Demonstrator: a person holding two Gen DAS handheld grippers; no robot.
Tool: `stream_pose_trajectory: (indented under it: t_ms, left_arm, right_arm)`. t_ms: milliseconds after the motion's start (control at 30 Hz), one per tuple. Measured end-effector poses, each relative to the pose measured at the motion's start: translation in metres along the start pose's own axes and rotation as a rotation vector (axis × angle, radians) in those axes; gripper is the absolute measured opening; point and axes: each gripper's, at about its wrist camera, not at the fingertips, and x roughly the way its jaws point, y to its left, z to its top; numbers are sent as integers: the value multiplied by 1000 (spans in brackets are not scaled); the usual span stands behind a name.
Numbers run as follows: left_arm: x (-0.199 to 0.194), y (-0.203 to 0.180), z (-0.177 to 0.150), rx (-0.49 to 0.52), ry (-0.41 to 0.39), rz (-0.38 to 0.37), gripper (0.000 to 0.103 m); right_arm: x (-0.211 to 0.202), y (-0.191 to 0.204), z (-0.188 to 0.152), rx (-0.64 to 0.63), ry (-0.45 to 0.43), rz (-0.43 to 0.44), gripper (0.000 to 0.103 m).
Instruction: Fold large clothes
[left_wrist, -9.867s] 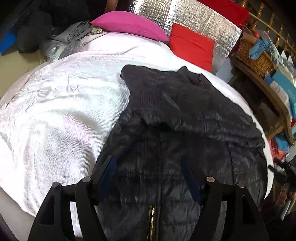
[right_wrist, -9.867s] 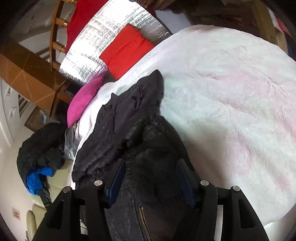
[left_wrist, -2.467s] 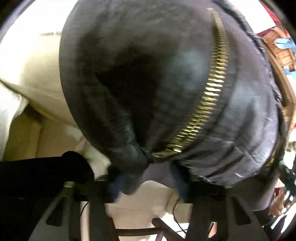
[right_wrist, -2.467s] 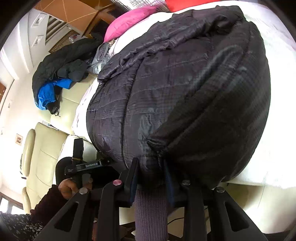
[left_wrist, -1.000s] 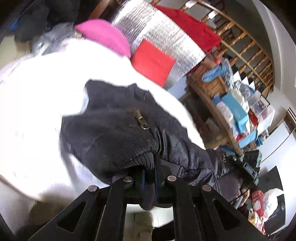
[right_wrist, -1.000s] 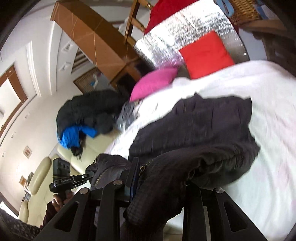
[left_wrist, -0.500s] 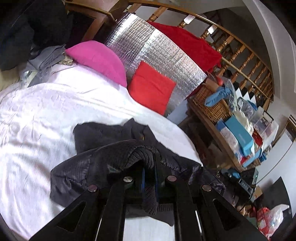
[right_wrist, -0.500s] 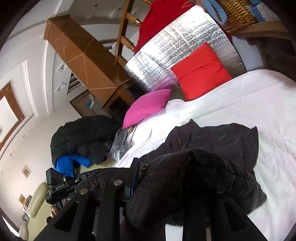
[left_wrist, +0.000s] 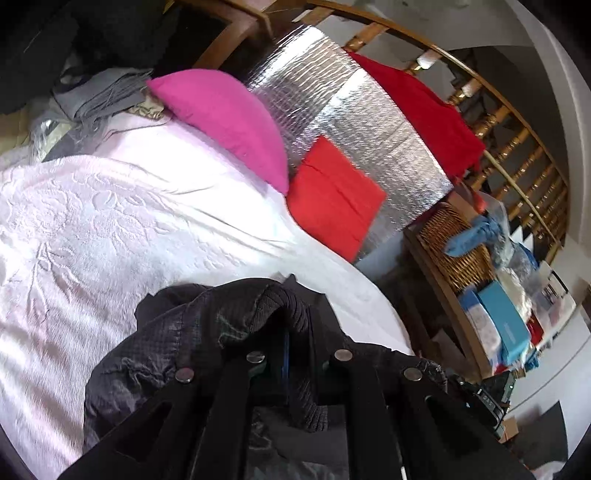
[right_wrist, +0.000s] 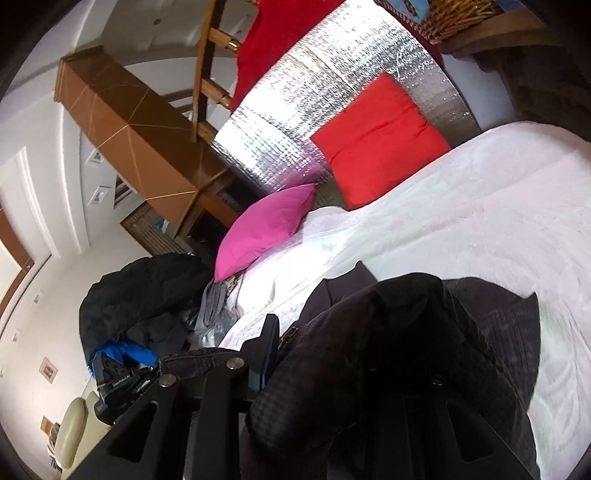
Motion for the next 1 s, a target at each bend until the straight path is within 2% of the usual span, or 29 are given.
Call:
stream_pose_trajectory:
  t_ms: [300,633,833,900,933,967,1000]
  left_arm:
    - [58,24,24,-34,34,55,8]
    - [106,54,28,-90,58,106,8]
    - [123,64,23,-92,57,150,9]
    - [124,61,23,-81,56,163,10]
    - [124,60,23,-76,54,165,15]
    - [123,58,24,-76,52,162,32]
    - [120,56,24,-79,34,152,44]
  right_arm:
    - [52,-30,29,32,12,-45,27]
    - [91,-96,35,216,44,-84,27]
    - [103,-127,33,375,114,-31,30]
    - [102,-129,32,389,118,-12,32]
    - [101,-128,32,386,118,-6,33]
    - [100,-126,33,384,117,1,34]
    - [98,-124,33,385,118,9,37]
